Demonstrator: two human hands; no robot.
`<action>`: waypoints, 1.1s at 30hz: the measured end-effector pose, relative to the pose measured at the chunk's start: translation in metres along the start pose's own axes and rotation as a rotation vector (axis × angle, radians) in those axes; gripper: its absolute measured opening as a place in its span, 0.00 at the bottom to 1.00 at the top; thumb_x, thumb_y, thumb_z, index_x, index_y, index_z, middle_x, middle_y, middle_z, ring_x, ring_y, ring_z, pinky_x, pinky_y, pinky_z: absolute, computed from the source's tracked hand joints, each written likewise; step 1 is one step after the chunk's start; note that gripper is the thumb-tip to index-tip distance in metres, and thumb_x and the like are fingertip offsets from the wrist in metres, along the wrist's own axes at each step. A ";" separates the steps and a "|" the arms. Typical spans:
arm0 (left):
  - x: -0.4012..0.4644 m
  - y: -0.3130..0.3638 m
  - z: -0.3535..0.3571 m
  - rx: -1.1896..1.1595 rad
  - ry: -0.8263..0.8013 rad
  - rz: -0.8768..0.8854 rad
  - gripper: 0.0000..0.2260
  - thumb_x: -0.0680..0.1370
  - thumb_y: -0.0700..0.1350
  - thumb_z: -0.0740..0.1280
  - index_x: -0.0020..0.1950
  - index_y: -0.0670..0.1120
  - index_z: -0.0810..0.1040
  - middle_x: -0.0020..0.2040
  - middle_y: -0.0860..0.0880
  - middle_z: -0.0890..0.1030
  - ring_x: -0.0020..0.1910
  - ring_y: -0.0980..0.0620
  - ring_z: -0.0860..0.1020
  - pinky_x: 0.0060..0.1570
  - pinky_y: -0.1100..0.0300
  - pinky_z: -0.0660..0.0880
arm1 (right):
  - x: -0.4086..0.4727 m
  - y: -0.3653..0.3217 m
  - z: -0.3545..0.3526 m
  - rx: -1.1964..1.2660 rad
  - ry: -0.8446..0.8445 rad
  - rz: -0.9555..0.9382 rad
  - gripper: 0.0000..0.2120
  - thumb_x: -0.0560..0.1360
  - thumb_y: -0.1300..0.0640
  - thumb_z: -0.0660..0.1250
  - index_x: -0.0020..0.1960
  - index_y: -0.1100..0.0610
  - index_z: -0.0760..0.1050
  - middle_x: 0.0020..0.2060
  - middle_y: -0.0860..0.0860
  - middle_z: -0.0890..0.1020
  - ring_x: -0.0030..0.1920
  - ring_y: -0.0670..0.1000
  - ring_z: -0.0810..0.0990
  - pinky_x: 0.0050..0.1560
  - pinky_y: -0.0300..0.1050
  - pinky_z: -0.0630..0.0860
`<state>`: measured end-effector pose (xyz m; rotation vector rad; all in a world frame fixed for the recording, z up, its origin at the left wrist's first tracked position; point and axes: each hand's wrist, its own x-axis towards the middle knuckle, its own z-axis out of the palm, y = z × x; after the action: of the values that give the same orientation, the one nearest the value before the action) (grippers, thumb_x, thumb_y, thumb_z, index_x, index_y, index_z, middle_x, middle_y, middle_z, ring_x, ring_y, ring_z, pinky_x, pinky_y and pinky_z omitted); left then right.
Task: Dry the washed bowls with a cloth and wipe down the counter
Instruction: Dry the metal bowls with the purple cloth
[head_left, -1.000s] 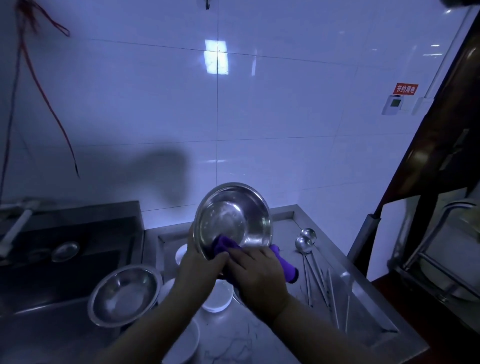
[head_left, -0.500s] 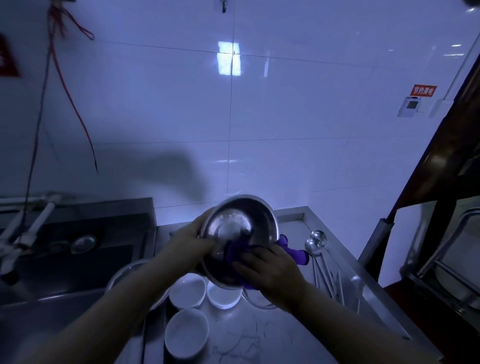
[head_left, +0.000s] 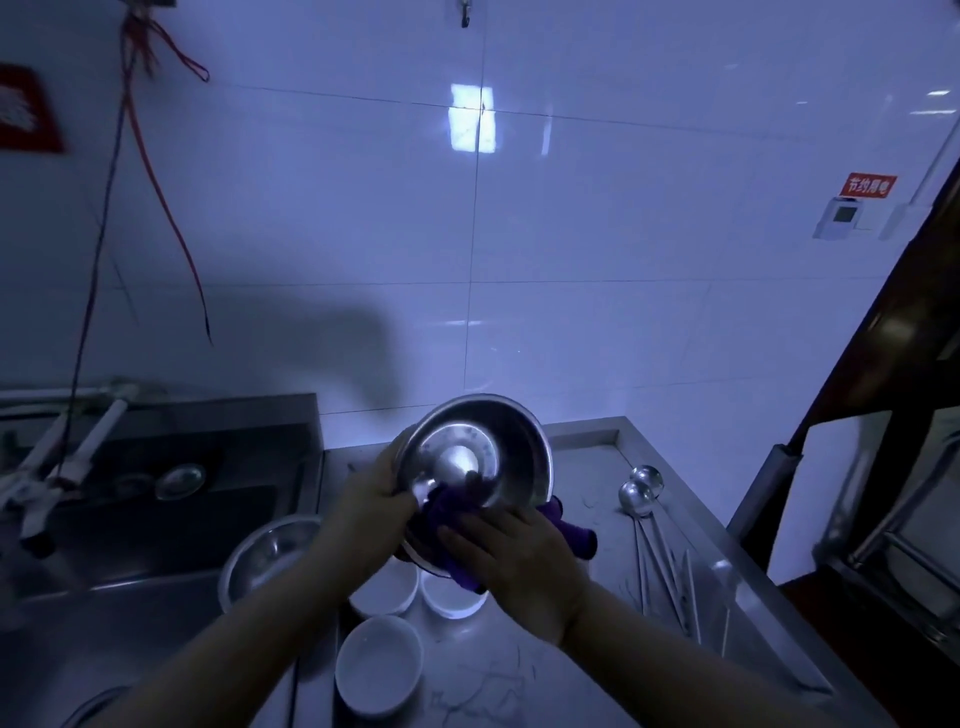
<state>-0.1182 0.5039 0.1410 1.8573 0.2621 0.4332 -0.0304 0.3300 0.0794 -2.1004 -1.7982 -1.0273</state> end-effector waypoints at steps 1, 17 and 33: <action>0.004 0.004 -0.007 0.052 -0.044 -0.017 0.31 0.66 0.32 0.61 0.50 0.69 0.77 0.35 0.50 0.83 0.28 0.51 0.81 0.23 0.56 0.75 | -0.004 0.007 0.001 -0.013 -0.028 -0.057 0.15 0.73 0.62 0.66 0.60 0.55 0.77 0.53 0.51 0.82 0.48 0.53 0.81 0.47 0.49 0.77; 0.023 0.006 -0.023 0.460 -0.136 -0.008 0.32 0.68 0.33 0.59 0.60 0.69 0.71 0.43 0.48 0.82 0.39 0.47 0.80 0.28 0.67 0.73 | 0.027 0.010 -0.019 -0.094 -0.522 0.196 0.27 0.69 0.64 0.66 0.69 0.59 0.69 0.63 0.55 0.76 0.61 0.58 0.72 0.61 0.52 0.69; 0.021 0.025 -0.026 0.305 -0.107 -0.013 0.31 0.68 0.33 0.60 0.57 0.68 0.74 0.40 0.51 0.83 0.33 0.52 0.79 0.27 0.60 0.75 | 0.035 -0.003 -0.009 0.158 -0.379 0.070 0.23 0.62 0.68 0.71 0.56 0.58 0.81 0.61 0.53 0.79 0.51 0.59 0.80 0.49 0.53 0.78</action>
<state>-0.1107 0.5263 0.1753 2.1684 0.2794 0.2956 -0.0351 0.3535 0.1061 -2.3561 -1.8738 -0.4730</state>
